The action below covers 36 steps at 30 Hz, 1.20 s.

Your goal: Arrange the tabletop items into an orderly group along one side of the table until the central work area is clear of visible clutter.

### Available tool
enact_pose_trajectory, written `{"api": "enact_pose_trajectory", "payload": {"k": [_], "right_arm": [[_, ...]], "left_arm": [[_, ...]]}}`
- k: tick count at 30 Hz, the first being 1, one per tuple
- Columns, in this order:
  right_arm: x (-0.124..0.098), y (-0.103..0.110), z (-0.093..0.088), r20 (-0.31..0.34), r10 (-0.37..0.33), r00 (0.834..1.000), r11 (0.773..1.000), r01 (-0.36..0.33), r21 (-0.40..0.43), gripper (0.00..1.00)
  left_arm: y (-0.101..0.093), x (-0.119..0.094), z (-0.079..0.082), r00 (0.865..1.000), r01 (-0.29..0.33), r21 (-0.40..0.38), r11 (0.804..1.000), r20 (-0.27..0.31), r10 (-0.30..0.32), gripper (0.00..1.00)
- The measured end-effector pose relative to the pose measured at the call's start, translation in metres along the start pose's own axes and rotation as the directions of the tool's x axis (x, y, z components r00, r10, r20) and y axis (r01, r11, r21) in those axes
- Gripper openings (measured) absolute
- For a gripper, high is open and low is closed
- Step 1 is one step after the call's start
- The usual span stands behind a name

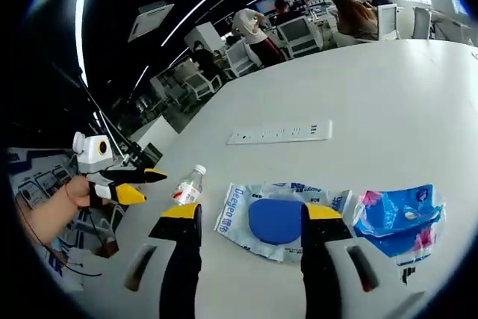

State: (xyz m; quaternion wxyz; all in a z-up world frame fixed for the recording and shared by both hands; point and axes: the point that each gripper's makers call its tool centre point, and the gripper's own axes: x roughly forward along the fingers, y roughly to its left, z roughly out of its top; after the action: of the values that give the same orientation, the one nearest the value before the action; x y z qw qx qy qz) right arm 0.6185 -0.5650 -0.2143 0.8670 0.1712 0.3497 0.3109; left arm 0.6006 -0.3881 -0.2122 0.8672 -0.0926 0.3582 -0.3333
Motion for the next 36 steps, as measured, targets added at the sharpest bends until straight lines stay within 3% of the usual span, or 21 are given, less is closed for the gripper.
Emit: {"api": "enact_pose_trajectory", "payload": {"k": [11,25,36], "right_arm": [[0.017,0.028,0.008,-0.025,0.044,0.999,0.999,-0.045,-0.03,0.54],[0.03,0.058,0.012,-0.067,0.1,0.993,0.993,-0.104,-0.057,0.54],[0.073,0.098,0.002,-0.138,0.205,0.969,0.978,-0.209,-0.017,0.53]], "left_arm": [[0.016,-0.045,-0.011,0.999,-0.043,-0.021,0.999,0.024,0.044,0.65],[0.024,-0.09,-0.024,0.995,-0.075,-0.068,0.995,0.062,0.079,0.65],[0.039,-0.129,-0.036,0.988,-0.106,-0.106,0.989,0.097,0.116,0.65]]}}
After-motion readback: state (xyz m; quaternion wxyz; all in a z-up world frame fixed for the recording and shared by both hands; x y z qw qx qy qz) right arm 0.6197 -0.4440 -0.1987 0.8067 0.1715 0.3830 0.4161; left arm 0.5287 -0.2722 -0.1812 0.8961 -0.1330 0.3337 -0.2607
